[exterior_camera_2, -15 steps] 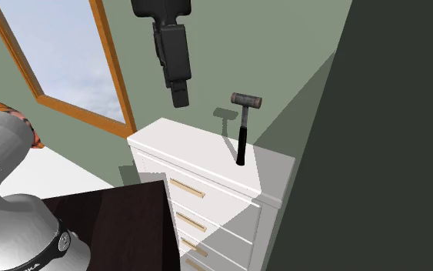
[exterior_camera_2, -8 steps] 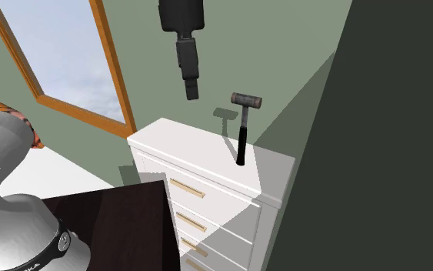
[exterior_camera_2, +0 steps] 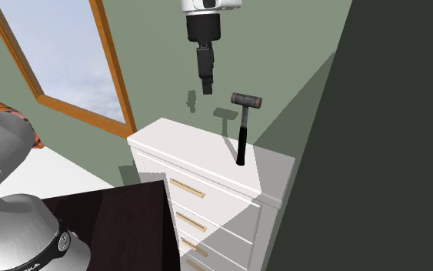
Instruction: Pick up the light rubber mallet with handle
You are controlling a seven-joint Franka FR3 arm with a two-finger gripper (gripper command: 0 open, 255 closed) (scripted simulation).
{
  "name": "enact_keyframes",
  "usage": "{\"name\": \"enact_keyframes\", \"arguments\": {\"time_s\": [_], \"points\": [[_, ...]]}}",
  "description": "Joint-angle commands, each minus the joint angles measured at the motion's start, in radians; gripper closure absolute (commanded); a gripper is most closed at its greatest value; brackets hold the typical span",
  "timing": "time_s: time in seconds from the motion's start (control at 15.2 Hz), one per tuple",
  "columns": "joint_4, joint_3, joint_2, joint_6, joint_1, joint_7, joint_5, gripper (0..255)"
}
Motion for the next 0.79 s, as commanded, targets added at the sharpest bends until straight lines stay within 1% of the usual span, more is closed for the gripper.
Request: {"name": "enact_keyframes", "arguments": {"time_s": [0.0, 0.2, 0.4, 0.53, 0.66, 0.73], "points": [[0.05, 0.047, 0.073, 0.021, -0.011, 0.1, -0.022, 0], [0.145, 0.109, 0.198, 0.038, -0.025, 0.25, -0.082, 0], [0.257, 0.157, 0.337, 0.039, -0.024, 0.405, -0.165, 0], [0.342, 0.175, 0.436, 0.028, -0.009, 0.505, -0.229, 0], [0.436, 0.181, 0.537, 0.008, 0.019, 0.6, -0.294, 0], [0.459, 0.177, 0.559, 0.002, 0.029, 0.619, -0.308, 0]]}}
